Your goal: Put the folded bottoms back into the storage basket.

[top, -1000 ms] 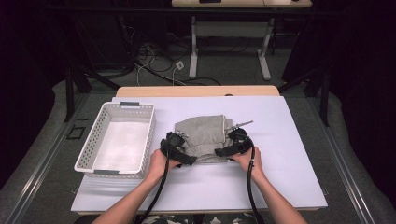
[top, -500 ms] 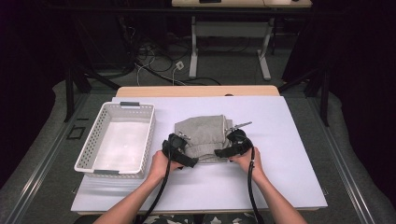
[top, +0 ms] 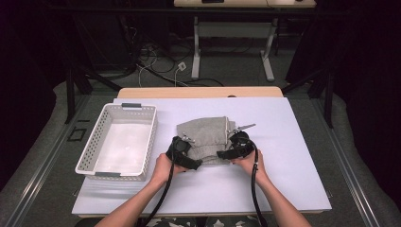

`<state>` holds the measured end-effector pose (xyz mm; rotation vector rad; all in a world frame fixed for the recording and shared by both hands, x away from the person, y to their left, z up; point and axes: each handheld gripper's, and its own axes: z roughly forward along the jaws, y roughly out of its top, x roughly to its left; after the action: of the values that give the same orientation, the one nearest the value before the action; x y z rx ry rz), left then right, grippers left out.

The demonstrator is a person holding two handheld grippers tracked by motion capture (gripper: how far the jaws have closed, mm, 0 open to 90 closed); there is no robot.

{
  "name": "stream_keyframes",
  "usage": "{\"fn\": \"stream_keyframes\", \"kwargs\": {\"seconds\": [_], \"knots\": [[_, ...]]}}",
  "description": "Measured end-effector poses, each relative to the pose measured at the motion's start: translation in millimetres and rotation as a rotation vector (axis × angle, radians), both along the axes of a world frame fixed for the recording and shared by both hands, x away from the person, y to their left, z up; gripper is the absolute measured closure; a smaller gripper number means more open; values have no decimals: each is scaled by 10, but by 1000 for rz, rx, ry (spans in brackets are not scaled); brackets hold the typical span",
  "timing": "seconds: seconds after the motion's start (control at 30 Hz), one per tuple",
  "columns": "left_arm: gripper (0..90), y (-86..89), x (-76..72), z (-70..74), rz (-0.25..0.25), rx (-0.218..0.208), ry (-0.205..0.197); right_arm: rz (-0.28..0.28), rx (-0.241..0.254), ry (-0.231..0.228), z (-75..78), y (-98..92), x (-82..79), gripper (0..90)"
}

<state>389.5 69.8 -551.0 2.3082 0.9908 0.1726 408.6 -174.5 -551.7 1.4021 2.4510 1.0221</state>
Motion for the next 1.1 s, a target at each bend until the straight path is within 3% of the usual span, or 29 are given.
{"fn": "stream_keyframes", "kwargs": {"seconds": [0.4,0.43,0.57,0.87,1.1], "knots": [[414,-1,-23,23,-42,-32,6,17,15,3,-2,-7,-5,339],[449,0,-22,24,-50,-37,6,31,29,3,-5,-11,-13,398],[518,3,-22,27,-62,-43,11,36,46,8,-10,-19,-16,430],[560,20,-17,21,-70,-74,25,36,101,35,-21,-30,-8,541],[570,37,-13,30,-78,-89,27,36,97,33,-3,-17,-21,577]]}}
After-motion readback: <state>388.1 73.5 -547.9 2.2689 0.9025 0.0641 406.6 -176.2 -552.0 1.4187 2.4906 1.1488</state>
